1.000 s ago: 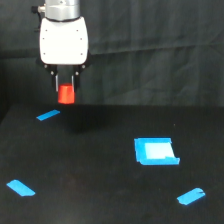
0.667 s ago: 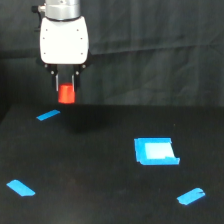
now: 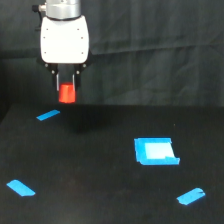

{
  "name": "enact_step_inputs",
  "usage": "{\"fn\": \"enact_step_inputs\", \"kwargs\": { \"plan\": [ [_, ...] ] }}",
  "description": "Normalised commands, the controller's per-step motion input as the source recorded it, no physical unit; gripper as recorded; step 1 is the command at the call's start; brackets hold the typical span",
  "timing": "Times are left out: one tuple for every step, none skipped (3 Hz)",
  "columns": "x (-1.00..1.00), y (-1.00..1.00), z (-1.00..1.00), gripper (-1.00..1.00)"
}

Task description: Pick up the red object from the table

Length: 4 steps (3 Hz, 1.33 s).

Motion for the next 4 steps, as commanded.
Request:
{"fn": "enact_step_inputs", "kwargs": {
  "plan": [
    [0.03, -0.01, 0.06, -0.98],
    [0.03, -0.01, 0.06, -0.98],
    [0.03, -0.01, 0.05, -0.97],
    [0.03, -0.01, 0.05, -0.97]
  ]
}}
